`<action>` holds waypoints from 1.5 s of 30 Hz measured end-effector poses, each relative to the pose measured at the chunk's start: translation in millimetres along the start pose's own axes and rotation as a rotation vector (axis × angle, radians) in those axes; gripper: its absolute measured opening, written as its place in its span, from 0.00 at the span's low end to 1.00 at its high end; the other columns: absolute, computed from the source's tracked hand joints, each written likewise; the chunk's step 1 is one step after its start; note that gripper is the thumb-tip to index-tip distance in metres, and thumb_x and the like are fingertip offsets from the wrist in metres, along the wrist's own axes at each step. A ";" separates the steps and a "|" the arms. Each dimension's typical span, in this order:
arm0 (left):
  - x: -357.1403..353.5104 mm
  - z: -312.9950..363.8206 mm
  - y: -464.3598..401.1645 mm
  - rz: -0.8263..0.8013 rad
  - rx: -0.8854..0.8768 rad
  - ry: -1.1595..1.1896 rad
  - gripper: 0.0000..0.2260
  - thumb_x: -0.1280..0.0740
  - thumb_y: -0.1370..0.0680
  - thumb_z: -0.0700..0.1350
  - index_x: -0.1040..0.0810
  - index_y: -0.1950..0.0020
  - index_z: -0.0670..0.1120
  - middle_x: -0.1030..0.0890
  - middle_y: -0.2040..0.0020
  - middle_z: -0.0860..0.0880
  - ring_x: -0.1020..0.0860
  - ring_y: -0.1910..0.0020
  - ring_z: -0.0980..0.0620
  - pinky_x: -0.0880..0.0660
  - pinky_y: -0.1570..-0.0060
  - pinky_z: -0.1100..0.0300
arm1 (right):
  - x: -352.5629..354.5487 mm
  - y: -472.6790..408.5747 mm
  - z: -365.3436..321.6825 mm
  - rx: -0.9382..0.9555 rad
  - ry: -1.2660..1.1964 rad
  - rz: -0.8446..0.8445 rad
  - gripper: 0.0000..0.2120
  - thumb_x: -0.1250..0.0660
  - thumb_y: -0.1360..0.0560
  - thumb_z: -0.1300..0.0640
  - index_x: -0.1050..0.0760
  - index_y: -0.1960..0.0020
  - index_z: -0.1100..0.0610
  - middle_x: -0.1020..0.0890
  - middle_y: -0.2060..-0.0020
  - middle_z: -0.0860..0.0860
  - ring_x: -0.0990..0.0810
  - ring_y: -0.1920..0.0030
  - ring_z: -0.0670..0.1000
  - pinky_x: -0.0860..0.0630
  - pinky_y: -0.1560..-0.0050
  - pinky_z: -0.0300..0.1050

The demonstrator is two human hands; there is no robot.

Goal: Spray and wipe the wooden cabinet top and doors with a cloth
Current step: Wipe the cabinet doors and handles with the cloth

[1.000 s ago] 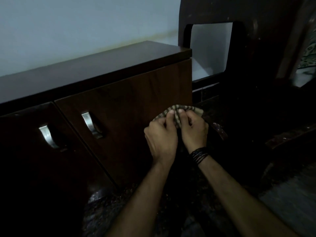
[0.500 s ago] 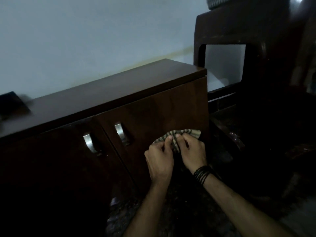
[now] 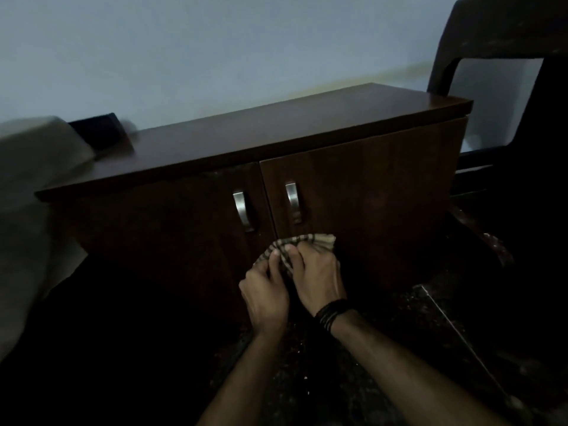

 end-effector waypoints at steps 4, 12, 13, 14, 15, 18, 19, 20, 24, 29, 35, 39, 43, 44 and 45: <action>27.0 9.8 -20.4 0.109 -0.055 0.128 0.19 0.38 0.18 0.55 0.15 0.54 0.43 0.15 0.61 0.48 0.19 0.63 0.55 0.25 0.62 0.59 | -0.8 -17.7 -36.6 0.109 0.027 0.096 0.20 0.41 0.18 0.49 0.22 0.62 0.59 0.18 0.66 0.55 0.19 0.65 0.55 0.26 0.65 0.46; 31.3 9.8 -22.9 0.132 -0.062 0.143 0.17 0.37 0.18 0.54 0.16 0.59 0.46 0.19 0.67 0.54 0.22 0.69 0.61 0.30 0.71 0.70 | -3.0 -18.7 -38.2 0.074 0.028 0.124 0.17 0.39 0.18 0.50 0.21 0.61 0.56 0.18 0.67 0.51 0.20 0.66 0.51 0.26 0.66 0.44; 31.1 8.8 -22.5 0.118 -0.051 0.142 0.18 0.37 0.18 0.54 0.17 0.60 0.46 0.20 0.69 0.54 0.22 0.71 0.60 0.30 0.71 0.69 | -3.8 -17.4 -37.6 0.068 0.027 0.142 0.16 0.38 0.19 0.50 0.21 0.61 0.56 0.18 0.67 0.51 0.20 0.67 0.50 0.25 0.67 0.45; 30.9 7.2 -20.0 0.101 -0.036 0.135 0.18 0.38 0.18 0.55 0.18 0.62 0.46 0.21 0.70 0.53 0.23 0.72 0.59 0.31 0.72 0.66 | -5.8 -14.4 -36.3 0.052 0.035 0.141 0.16 0.38 0.19 0.50 0.21 0.61 0.55 0.18 0.67 0.50 0.20 0.67 0.50 0.24 0.67 0.45; 29.7 4.7 -17.8 0.081 -0.015 0.120 0.19 0.38 0.18 0.55 0.18 0.62 0.46 0.22 0.70 0.53 0.23 0.72 0.59 0.31 0.72 0.64 | -8.5 -11.4 -33.9 0.038 0.046 0.132 0.16 0.38 0.19 0.50 0.21 0.62 0.55 0.18 0.68 0.50 0.20 0.68 0.50 0.24 0.67 0.45; 24.8 -7.5 -12.2 0.027 0.042 0.063 0.21 0.39 0.18 0.56 0.18 0.61 0.44 0.21 0.69 0.51 0.23 0.70 0.56 0.31 0.69 0.61 | -17.0 -2.4 -25.1 -0.003 0.079 0.071 0.17 0.39 0.18 0.50 0.21 0.61 0.56 0.18 0.67 0.51 0.20 0.67 0.51 0.25 0.67 0.45; 22.6 -10.6 -10.7 0.016 0.053 0.050 0.21 0.40 0.18 0.56 0.17 0.59 0.44 0.21 0.68 0.52 0.23 0.69 0.57 0.31 0.70 0.62 | -18.7 -0.2 -22.9 -0.013 0.086 0.051 0.17 0.40 0.18 0.50 0.21 0.61 0.56 0.18 0.66 0.52 0.19 0.66 0.52 0.25 0.66 0.45; 21.4 -12.1 -9.5 0.011 0.060 0.046 0.20 0.40 0.18 0.56 0.17 0.58 0.44 0.21 0.67 0.53 0.24 0.69 0.58 0.32 0.70 0.64 | -19.7 1.1 -22.2 -0.023 0.084 0.032 0.17 0.40 0.18 0.50 0.21 0.59 0.57 0.18 0.65 0.52 0.19 0.65 0.53 0.24 0.65 0.46; 24.1 -2.4 -10.9 0.044 0.024 0.077 0.19 0.40 0.18 0.56 0.17 0.58 0.46 0.20 0.65 0.53 0.21 0.67 0.55 0.25 0.66 0.58 | -13.1 -5.9 -27.3 -0.029 0.083 -0.015 0.20 0.43 0.17 0.47 0.19 0.56 0.57 0.17 0.62 0.55 0.18 0.61 0.55 0.22 0.61 0.49; 36.4 25.7 -21.9 0.080 -0.094 0.092 0.17 0.40 0.17 0.55 0.18 0.58 0.49 0.20 0.66 0.55 0.22 0.69 0.61 0.30 0.70 0.71 | 3.1 -23.2 -38.8 0.013 0.009 0.084 0.18 0.41 0.18 0.47 0.19 0.58 0.55 0.18 0.65 0.51 0.19 0.65 0.51 0.22 0.64 0.48; 28.2 11.0 -12.8 0.009 0.004 0.012 0.19 0.42 0.17 0.57 0.18 0.57 0.48 0.20 0.66 0.51 0.21 0.66 0.52 0.27 0.65 0.58 | -15.8 -5.7 -7.3 -0.128 -0.034 0.116 0.19 0.39 0.20 0.46 0.22 0.64 0.55 0.20 0.70 0.51 0.21 0.68 0.51 0.23 0.67 0.50; 12.6 -13.9 1.8 -0.083 0.130 -0.072 0.19 0.42 0.18 0.59 0.17 0.53 0.50 0.17 0.58 0.46 0.18 0.57 0.45 0.22 0.57 0.53 | -29.6 15.7 20.4 -0.268 -0.034 0.020 0.21 0.38 0.21 0.42 0.25 0.68 0.52 0.20 0.71 0.49 0.20 0.68 0.50 0.24 0.66 0.47; 9.1 -16.0 9.3 -0.081 0.181 -0.125 0.19 0.43 0.18 0.59 0.17 0.52 0.50 0.16 0.55 0.44 0.18 0.53 0.42 0.24 0.55 0.54 | -25.4 24.1 38.0 -0.418 -0.034 0.025 0.28 0.35 0.24 0.36 0.29 0.73 0.55 0.25 0.77 0.49 0.24 0.73 0.47 0.32 0.69 0.43; 9.0 -13.4 9.4 -0.076 0.172 -0.120 0.19 0.43 0.18 0.59 0.17 0.51 0.49 0.16 0.55 0.44 0.18 0.53 0.41 0.25 0.56 0.54 | -25.6 25.3 37.8 -0.436 -0.043 0.048 0.28 0.35 0.24 0.36 0.29 0.72 0.56 0.24 0.76 0.49 0.24 0.72 0.48 0.31 0.68 0.44; 8.8 -8.8 8.7 -0.071 0.141 -0.112 0.19 0.43 0.18 0.60 0.17 0.51 0.49 0.16 0.56 0.44 0.18 0.54 0.42 0.25 0.56 0.54 | -25.9 26.6 36.6 -0.447 -0.065 0.084 0.26 0.36 0.24 0.36 0.27 0.71 0.56 0.23 0.74 0.49 0.22 0.71 0.49 0.30 0.66 0.44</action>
Point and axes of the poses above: each hand's wrist, its own y-axis away from the middle knuckle, its own x-axis out of the back of the hand, z = x × y, the point moved 7 cm from there along -y, towards the middle knuckle
